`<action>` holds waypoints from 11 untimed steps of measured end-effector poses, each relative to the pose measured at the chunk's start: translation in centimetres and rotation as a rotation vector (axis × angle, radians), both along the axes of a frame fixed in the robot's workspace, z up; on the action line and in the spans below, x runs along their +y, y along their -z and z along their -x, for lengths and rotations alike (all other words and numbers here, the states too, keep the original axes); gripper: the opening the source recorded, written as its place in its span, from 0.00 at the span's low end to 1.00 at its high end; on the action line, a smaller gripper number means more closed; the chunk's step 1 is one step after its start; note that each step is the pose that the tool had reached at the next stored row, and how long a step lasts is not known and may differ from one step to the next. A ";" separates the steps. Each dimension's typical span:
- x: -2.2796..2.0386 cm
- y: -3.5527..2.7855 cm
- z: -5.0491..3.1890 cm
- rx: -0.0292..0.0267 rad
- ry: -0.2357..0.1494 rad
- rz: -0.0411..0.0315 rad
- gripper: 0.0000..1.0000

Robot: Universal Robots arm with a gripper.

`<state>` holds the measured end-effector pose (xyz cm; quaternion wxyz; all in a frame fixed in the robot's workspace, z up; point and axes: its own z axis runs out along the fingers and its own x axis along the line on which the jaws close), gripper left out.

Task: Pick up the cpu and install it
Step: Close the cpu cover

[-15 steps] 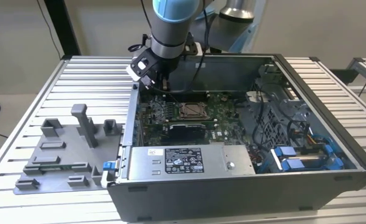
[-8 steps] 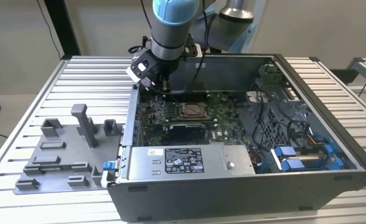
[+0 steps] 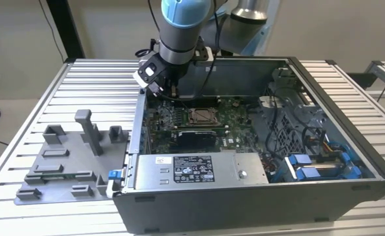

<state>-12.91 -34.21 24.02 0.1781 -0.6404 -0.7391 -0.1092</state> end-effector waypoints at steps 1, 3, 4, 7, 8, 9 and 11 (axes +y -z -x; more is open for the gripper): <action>-0.11 0.00 -0.01 0.0006 0.000 0.0001 0.00; -0.23 0.00 -0.07 0.0013 0.000 0.0001 0.00; -0.25 0.00 -0.13 0.0013 0.000 0.0000 0.00; -0.28 0.01 -0.35 0.0015 0.000 0.0001 0.00; -0.28 0.01 -0.40 0.0015 0.000 0.0001 0.00; -0.29 0.01 -0.44 0.0015 0.000 0.0001 0.00; -0.29 0.01 -0.56 0.0016 0.000 0.0000 0.00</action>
